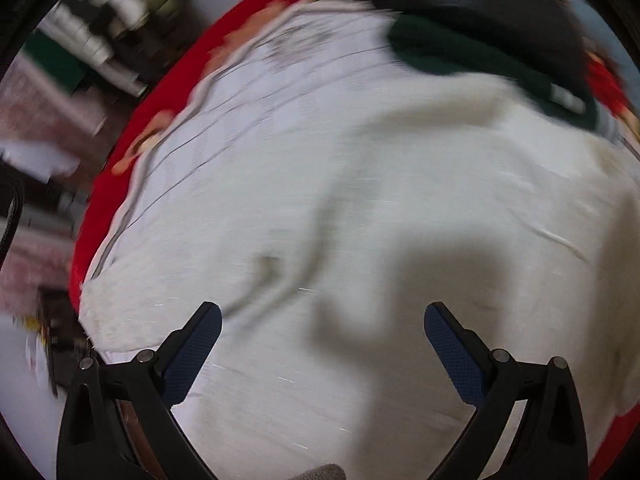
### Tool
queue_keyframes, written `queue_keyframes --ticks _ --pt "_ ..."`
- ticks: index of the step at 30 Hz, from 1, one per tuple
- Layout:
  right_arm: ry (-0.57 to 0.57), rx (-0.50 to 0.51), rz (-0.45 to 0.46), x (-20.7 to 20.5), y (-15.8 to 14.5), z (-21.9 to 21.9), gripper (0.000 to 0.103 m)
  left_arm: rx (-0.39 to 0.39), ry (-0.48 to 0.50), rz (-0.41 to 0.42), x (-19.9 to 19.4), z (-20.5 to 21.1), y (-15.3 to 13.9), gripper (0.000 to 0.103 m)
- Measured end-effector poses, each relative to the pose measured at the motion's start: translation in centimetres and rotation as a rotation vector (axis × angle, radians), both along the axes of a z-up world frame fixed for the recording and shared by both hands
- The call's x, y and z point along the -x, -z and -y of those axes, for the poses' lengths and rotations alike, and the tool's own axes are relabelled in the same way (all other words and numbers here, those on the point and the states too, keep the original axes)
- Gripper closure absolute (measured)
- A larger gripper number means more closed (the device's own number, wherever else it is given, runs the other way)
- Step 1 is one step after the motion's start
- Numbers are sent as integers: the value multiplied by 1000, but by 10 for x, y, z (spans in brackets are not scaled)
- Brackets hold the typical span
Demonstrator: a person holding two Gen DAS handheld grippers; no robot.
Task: Fold large clothes
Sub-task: 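Grasp a cardigan sleeve cuff with the left tool and lift it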
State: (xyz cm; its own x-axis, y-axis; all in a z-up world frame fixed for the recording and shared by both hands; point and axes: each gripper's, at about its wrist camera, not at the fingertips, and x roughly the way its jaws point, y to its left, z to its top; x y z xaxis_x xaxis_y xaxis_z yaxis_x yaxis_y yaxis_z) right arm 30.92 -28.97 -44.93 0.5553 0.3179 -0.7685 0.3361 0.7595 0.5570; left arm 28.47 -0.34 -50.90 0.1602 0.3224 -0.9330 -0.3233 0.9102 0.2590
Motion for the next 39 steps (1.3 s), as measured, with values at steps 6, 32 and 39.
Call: queue_keyframes --ticks 6,32,39 --pt "-348 208 -188 -42 90 -176 96 -39 -132 -46 18 -99 24 0" --pt "-394 63 -404 -2 118 -123 25 351 -976 298 142 -378 90 68" --pt "-372 103 -379 -13 109 -139 25 181 -766 378 87 -394 42 97"
